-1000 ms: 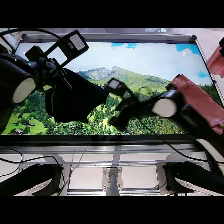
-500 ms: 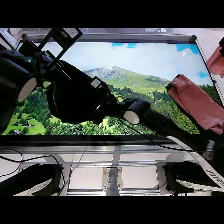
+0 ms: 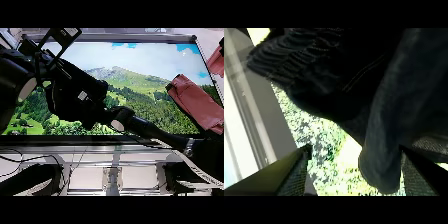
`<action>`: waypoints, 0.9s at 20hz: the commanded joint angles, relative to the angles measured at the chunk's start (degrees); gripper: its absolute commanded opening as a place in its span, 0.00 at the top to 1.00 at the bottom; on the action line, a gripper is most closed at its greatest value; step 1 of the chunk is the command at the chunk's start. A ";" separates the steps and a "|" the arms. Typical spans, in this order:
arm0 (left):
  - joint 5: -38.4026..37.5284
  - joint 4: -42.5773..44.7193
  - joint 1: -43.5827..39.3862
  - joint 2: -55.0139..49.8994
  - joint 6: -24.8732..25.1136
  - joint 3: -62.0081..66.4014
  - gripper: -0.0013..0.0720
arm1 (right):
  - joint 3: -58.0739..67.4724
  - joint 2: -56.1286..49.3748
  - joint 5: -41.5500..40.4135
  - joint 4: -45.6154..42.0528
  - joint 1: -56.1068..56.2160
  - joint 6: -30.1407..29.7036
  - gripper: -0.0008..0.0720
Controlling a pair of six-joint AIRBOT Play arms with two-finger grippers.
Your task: Fold the clothes and pants, and hang the long-sleeved shirts on hangers.
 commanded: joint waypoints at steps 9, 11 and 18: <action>0.04 -0.61 0.00 0.00 -0.26 0.07 0.92 | 0.20 -8.00 -9.18 2.21 -0.68 0.13 0.30; 0.04 -0.61 0.00 0.00 -0.28 0.07 0.92 | 0.22 -8.79 -11.54 2.36 -0.68 0.15 0.39; 0.07 -0.59 0.00 0.00 -0.44 0.07 0.92 | 2.14 -9.55 -7.43 6.01 -0.70 0.57 0.97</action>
